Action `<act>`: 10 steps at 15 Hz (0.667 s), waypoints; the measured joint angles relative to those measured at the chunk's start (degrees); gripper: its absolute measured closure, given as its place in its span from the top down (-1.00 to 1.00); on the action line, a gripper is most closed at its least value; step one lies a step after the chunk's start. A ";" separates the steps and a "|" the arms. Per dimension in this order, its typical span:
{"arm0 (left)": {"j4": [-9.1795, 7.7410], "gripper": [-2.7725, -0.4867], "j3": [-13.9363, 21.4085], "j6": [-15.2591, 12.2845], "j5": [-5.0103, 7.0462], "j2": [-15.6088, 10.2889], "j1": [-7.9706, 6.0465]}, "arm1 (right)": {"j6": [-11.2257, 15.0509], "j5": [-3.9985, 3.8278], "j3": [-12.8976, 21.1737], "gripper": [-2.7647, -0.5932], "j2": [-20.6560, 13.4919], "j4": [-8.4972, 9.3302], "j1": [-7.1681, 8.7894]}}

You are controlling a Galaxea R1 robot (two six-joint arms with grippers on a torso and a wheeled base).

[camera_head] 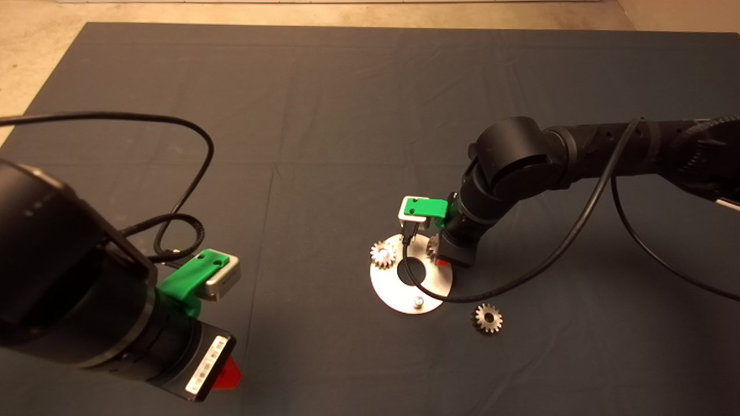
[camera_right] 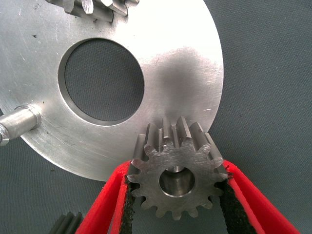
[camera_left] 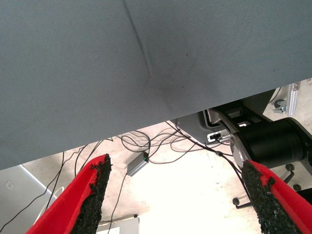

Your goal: Install three planetary gears onto the carrier pins

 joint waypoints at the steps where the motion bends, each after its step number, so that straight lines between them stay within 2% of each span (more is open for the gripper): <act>1: -0.01 0.22 0.00 0.00 0.00 0.00 0.00 | 0.01 0.00 0.07 -0.55 0.00 0.05 0.00; 6: -0.05 0.22 0.20 0.00 0.00 0.00 -0.02 | 0.23 -0.39 1.23 -0.48 -0.02 0.63 1.38; 10: -0.05 0.22 0.29 0.00 0.00 0.00 0.00 | 0.30 -0.39 1.43 -0.25 -0.02 0.72 1.38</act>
